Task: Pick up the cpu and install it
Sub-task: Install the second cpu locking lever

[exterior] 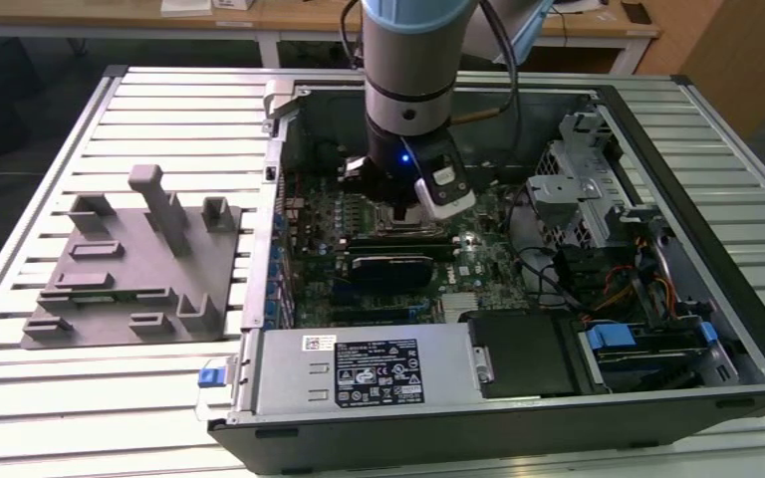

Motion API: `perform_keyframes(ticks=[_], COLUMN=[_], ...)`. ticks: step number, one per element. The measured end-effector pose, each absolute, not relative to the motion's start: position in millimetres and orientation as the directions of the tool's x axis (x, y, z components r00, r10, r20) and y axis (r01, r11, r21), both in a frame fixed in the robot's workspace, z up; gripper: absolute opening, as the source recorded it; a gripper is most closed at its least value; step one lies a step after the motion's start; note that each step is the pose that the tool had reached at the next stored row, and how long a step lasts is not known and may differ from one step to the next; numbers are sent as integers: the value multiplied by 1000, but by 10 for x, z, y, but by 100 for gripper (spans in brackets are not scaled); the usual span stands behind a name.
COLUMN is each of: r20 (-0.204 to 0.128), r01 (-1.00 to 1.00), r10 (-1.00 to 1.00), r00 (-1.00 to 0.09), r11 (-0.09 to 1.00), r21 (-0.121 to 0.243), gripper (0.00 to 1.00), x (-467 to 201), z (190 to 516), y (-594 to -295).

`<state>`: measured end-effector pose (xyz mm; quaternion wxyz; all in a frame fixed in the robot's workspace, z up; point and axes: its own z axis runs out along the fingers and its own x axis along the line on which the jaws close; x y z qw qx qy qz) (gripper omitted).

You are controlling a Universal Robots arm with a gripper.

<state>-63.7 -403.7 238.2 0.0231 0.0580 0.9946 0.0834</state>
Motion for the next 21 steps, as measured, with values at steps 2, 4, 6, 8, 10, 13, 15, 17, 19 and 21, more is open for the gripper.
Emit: perform_keyframes(ticks=[2, 4, 6, 8, 10, 13, 15, 17, 19, 21], r20=[-37, -38, -39, -39, -40, -41, -41, -42, -42, -42], r01=[112, 112, 112, 112, 112, 112, 112, 112, 112, 112], r10=[119, 119, 119, 118, 118, 118, 118, 118, 118, 117], r00=[-992, -992, -992, -992, -992, -992, -992, -992, -992, -992], r11=[981, 982, 983, 983, 984, 985, 986, 986, 987, 987], r21=[159, 152, 148, 144, 139, 133, 127, 122, 117, 116], gripper=[11, 11, 11, 11, 11, 11, 11, 11, 11, 11], x=[-617, -593, -570, -545, -519, -477, -449, -425, -415, -414], z=[2381, 2378, 2376, 2372, 2370, 2365, 2363, 2361, 2361, 2361], y=[-3997, -3944, -3889, -3834, -3784, -3725, -3691, -3663, -3643, -3640])
